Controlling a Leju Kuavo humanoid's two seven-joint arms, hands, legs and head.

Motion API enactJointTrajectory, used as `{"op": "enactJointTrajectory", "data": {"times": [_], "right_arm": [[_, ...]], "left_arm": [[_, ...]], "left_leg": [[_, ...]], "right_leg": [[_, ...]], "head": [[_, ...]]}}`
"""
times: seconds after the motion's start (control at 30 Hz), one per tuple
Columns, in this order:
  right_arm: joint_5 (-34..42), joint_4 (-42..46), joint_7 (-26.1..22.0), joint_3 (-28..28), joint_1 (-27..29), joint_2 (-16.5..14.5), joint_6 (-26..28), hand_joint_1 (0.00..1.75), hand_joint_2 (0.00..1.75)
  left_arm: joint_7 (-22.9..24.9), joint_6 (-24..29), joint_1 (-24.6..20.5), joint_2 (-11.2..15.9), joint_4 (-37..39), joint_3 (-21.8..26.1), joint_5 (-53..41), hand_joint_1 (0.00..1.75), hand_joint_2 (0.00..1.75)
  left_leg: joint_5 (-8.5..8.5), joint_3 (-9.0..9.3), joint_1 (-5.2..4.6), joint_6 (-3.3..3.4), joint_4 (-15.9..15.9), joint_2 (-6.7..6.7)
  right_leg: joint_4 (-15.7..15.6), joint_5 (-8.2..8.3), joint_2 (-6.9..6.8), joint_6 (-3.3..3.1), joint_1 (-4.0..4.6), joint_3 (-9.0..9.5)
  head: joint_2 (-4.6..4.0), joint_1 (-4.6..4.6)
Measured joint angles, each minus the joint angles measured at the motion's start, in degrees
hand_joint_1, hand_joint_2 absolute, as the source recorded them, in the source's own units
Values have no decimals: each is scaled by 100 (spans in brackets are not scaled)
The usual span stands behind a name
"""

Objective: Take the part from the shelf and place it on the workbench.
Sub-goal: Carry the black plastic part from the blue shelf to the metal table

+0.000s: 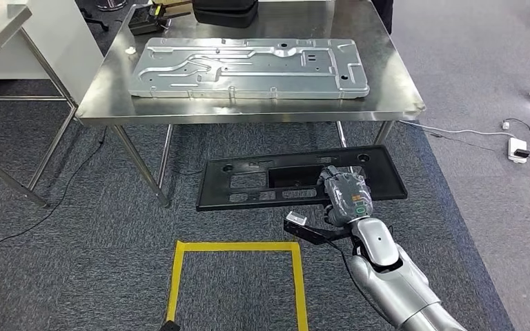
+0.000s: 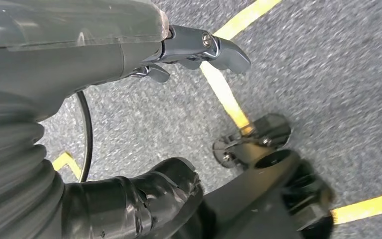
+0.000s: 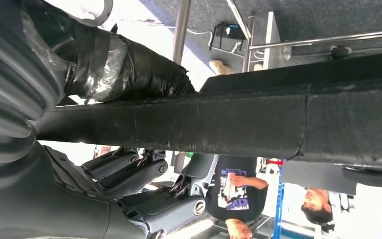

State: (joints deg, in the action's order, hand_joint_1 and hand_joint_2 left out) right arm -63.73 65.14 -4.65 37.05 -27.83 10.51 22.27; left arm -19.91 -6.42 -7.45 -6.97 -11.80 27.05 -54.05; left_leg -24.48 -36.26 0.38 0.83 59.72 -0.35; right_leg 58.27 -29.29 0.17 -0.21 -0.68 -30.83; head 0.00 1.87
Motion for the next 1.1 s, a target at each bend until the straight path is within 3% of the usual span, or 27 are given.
{"op": "enactJointTrajectory", "data": {"times": [0.1, 0.17, 0.27, 0.3, 0.33, 0.37, 0.43, 0.47, 0.53, 0.63, 0.67, 0.73, 0.8, 0.83, 0.87, 0.9, 0.97, 1.0, 1.03, 1.1], "right_arm": [[2, -1, -1, 0, 15, -1, 8, 175, 175], [4, 1, -3, 0, 10, 0, 9, 175, 175], [21, -5, -1, 0, 23, -1, 9, 175, 175], [27, -11, 0, 0, 47, -1, 9, 175, 175], [31, -19, -1, 0, 73, -2, 10, 175, 175], [33, -26, -2, 0, 92, -2, 10, 175, 175], [39, -40, -2, 0, 104, 2, 13, 175, 175], [43, -46, -1, 0, 102, 3, 15, 175, 175], [48, -56, -2, 0, 102, 5, 26, 175, 175], [21, -60, 0, 0, 101, 5, 54, 175, 175], [5, -60, 10, 0, 85, 7, 68, 175, 175], [-17, -58, 23, 0, 32, 8, 93, 175, 175], [-29, -55, 21, 0, -11, 8, 100, 175, 175], [-33, -54, 23, 0, -18, 8, 98, 175, 175], [-37, -53, 25, 0, -21, 9, 97, 175, 175], [-40, -49, 29, 0, -22, 9, 97, 175, 175], [-48, -38, 44, 0, -36, 10, 98, 175, 175], [-51, -26, 57, -2, -50, 12, 101, 175, 175], [-49, -3, 75, -9, -67, 18, 103, 175, 175], [-16, 97, 107, -57, -106, 51, 104, 175, 175]], "left_arm": [[-5, -5, 8, -1, 0, -2, -2, 0, 175], [-9, -10, 14, -1, 0, -4, -2, 0, 175], [-13, -16, 3, -1, 0, -9, -3, 0, 175], [-13, -17, 7, -1, 0, -10, -4, 0, 175], [-13, -17, 14, -1, 0, -10, -4, 0, 175], [-13, -18, 19, -1, 0, -10, -5, 0, 175], [-13, -22, 28, -4, 1, -11, -8, 0, 175], [-14, -25, 26, -5, 1, -12, -9, 0, 175], [-13, -27, 12, -8, 2, -14, -11, 0, 175], [-13, -27, -9, -7, 1, -16, -18, 0, 175], [-13, -27, -12, -6, 1, -17, -19, 0, 175], [-14, -28, -14, -5, 1, -17, -17, 0, 175], [-15, -32, -10, -8, 2, -17, -17, 0, 175], [-15, -34, -4, -9, 2, -17, -17, 0, 175], [-14, -35, 4, -9, 2, -18, -17, 0, 175], [-14, -35, 11, -9, 2, -19, -17, 0, 175], [-13, -36, 30, 4, 2, -19, -17, 0, 175], [-13, -35, 35, 14, 2, -19, -17, 0, 175], [-11, -34, 43, 24, 2, -19, -16, 0, 175], [-8, -32, 51, 32, 2, -19, -12, 0, 175]], "left_leg": [[-79, 89, -4, 101, -126, -8], [-112, 198, 17, 178, -184, -12], [-208, 334, 23, 236, -212, -13], [-255, 389, 23, 237, -212, -17], [-306, 456, 23, 235, -212, -24], [-362, 535, 23, 227, -212, -33], [-492, 709, 22, 191, -214, -44], [-552, 779, 18, 164, -212, -49], [-652, 857, 11, 92, -213, -50], [-695, 912, 7, -1, -110, -37], [-704, 825, 11, -26, 78, -26], [-834, 430, 25, -68, 742, -7], [-1107, -64, 28, -89, 1357, -4], [-1189, -238, 28, -89, 1467, -3], [-1157, -327, 27, -78, 1398, -3], [-997, -346, 23, -56, 1167, -3], [-364, -248, -15, 23, 470, -6], [-141, -204, -38, 62, 213, -13], [7, -168, -61, 93, 56, -18], [12, -94, -63, 147, -40, -25]], "right_leg": [[11, -10, -1, 97, 6, 38], [286, -94, -4, 142, -3, -77], [1338, -434, -6, 195, -10, -751], [1579, -488, -7, 207, -12, -959], [1624, -441, -9, 211, -15, -1074], [1470, -284, -11, 205, -17, -1091], [748, 261, -17, 163, -15, -922], [427, 426, -22, 134, 4, -837], [128, 546, -27, 66, 39, -737], [95, 485, -17, -46, 33, -606], [81, 454, -16, -90, 26, -540], [58, 374, -13, -155, 19, -417], [56, 270, -1, -174, 21, -303], [56, 208, 6, -172, 23, -226], [55, 141, 12, -167, 26, -136], [54, 69, 16, -159, 30, -35], [51, -63, 20, -130, 42, 121], [50, -119, 33, -103, 47, 173], [39, -168, 44, -68, 49, 211], [62, -184, 64, 6, 52, 276]], "head": [[0, 0], [0, -6], [0, -10], [0, -10], [0, -10], [0, -11], [0, -13], [0, -12], [0, -14], [0, -16], [0, -15], [0, -15], [0, -14], [0, -13], [0, -14], [0, -14], [0, -18], [0, -18], [0, -19], [0, -20]]}}
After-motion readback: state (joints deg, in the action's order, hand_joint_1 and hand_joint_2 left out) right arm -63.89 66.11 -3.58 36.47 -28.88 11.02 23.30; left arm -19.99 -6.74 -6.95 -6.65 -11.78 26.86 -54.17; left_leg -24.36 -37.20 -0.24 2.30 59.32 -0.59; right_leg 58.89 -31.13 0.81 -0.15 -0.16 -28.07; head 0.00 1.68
